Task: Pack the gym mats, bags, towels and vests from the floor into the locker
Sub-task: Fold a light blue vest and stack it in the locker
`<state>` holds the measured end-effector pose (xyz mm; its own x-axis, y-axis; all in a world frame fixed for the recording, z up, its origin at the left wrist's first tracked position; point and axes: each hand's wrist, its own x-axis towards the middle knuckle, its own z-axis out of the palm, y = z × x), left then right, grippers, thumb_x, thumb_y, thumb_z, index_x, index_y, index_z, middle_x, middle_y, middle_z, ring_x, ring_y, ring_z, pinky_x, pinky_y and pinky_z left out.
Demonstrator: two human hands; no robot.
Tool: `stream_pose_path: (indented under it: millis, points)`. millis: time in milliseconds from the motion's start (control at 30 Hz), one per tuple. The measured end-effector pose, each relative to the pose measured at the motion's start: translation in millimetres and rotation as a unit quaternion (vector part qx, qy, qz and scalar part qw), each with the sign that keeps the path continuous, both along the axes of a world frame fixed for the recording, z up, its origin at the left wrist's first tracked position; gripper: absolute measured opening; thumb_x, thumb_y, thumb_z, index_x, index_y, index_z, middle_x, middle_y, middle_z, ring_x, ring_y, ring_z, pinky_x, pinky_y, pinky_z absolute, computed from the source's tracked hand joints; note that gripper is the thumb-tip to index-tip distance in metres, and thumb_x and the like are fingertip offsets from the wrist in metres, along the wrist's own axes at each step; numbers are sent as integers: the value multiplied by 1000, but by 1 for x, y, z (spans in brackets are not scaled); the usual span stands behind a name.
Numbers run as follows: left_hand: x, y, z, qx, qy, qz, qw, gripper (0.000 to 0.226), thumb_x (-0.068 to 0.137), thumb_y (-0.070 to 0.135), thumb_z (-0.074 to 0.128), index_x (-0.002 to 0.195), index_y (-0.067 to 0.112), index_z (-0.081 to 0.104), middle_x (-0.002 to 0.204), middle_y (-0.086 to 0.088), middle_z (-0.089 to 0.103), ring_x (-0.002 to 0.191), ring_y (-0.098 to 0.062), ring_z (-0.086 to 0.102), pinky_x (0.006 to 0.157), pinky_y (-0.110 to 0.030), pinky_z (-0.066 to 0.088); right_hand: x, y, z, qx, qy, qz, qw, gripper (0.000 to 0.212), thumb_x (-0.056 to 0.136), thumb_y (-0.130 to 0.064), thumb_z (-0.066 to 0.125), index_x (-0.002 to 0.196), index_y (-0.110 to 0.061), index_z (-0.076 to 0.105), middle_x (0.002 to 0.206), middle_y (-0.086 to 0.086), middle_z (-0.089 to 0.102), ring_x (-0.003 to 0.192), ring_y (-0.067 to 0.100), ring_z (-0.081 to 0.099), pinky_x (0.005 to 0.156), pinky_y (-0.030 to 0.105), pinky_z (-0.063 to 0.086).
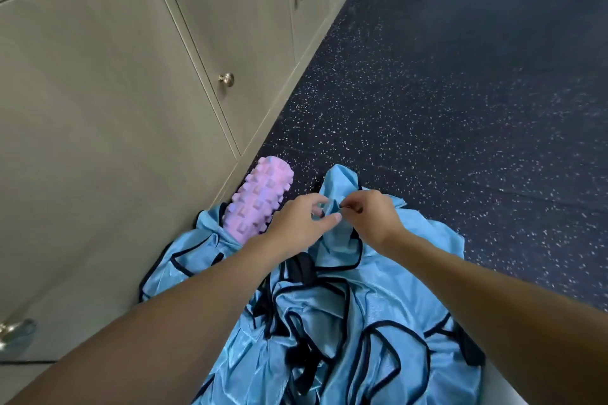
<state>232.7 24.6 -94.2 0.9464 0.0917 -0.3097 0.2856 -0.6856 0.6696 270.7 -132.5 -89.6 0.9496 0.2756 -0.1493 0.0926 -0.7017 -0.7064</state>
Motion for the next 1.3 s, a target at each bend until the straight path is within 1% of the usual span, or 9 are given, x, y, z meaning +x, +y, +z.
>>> stream_pose_path:
  millis: [167,267,367,533,800,933,1033,1100,1300]
  points:
    - [-4,-8,16,-49,-61,-3,997,44,90,26,73,131,13,62,115,1,60,111,-16,59,97,-24,44,-7,-8,28,48,-25,-16,998,13,92,-8,62,94,-8,75,75,-3,64,66,6,55,64,19,43]
    - [-11,-11,45,-44,-118,-1,992,31,88,17,75,118,13,69,125,10,48,116,-6,49,101,-17,33,-12,-10,62,64,-46,-5,997,14,92,-8,61,88,-12,74,75,1,69,70,14,60,66,23,47]
    - [-19,-14,89,-80,-166,11,983,4,87,9,75,91,10,74,92,4,70,86,-8,64,87,-25,51,-21,-12,109,81,-87,19,993,17,92,-7,60,82,-15,73,72,-4,67,68,9,58,63,21,44]
    - [-43,-13,186,-62,-271,9,961,16,87,11,75,75,21,70,70,10,67,66,-5,59,72,-24,51,-47,-14,197,108,-153,41,981,20,92,-5,58,80,-16,69,70,-10,62,62,-1,51,57,10,38]
    - [-97,-9,338,-92,-412,35,906,28,89,5,71,70,25,67,66,4,67,63,-11,61,69,-41,61,-101,-8,336,194,-258,39,946,9,96,-16,62,96,-14,70,77,-4,67,67,6,56,62,17,42]
    - [-130,-5,386,-111,-450,47,885,20,90,2,68,73,13,70,77,-23,70,65,-18,64,62,-35,61,-131,-7,362,256,-173,81,948,50,88,-32,73,132,-21,50,102,-2,65,91,10,62,76,23,50]
    - [-151,5,400,-114,-460,53,879,21,90,3,68,71,11,68,71,-17,67,64,-21,64,61,-38,61,-145,-7,358,195,-174,113,959,21,88,-24,71,102,-11,64,83,-5,64,71,10,59,66,28,49]
    - [-161,14,403,-102,-462,70,878,20,89,6,69,70,12,67,71,-18,66,65,-22,62,64,-45,62,-150,-7,355,178,-187,104,961,24,93,-17,63,80,2,56,67,0,50,58,12,43,57,28,36]
    - [-185,49,386,32,-400,165,901,20,89,8,67,74,23,68,72,9,65,64,-3,56,70,-26,48,-163,5,369,220,-173,102,955,26,93,-8,55,81,15,52,70,5,38,65,14,31,61,29,25]
